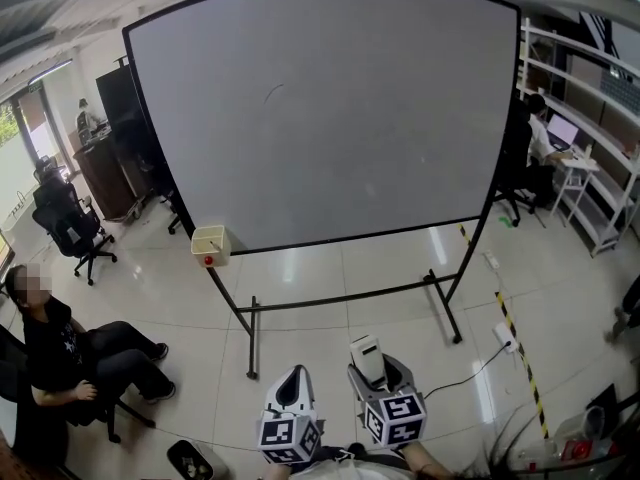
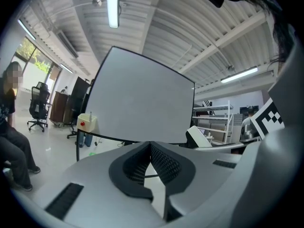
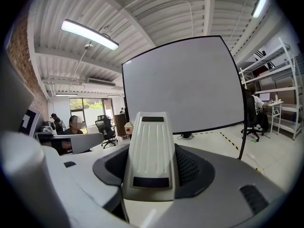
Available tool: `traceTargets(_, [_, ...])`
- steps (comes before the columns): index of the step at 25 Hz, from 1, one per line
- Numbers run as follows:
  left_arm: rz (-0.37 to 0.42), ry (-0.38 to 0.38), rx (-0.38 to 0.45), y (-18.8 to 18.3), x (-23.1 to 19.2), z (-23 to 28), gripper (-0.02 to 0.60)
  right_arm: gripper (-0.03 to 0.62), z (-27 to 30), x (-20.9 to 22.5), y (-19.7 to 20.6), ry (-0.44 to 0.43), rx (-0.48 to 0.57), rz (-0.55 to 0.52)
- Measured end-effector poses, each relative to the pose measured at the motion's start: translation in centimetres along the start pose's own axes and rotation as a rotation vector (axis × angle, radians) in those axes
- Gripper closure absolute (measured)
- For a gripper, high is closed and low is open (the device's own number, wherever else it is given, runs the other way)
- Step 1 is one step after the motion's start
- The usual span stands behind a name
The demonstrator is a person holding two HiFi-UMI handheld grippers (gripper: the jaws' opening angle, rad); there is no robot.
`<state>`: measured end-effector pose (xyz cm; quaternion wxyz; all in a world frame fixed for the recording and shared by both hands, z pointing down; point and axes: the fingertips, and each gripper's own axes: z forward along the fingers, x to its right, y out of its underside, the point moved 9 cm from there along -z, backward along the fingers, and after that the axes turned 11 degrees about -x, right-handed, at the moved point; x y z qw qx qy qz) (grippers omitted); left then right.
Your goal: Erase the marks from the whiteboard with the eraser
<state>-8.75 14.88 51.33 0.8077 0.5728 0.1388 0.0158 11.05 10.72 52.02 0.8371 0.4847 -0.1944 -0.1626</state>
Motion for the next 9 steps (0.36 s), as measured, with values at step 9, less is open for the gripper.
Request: traceTargets(9, [0.022, 0.033, -0.016, -0.10, -0.50, 0.88, 0.598, 0.318, 0.67, -0.42, -0.47, 0.011, 0.003, 0.010])
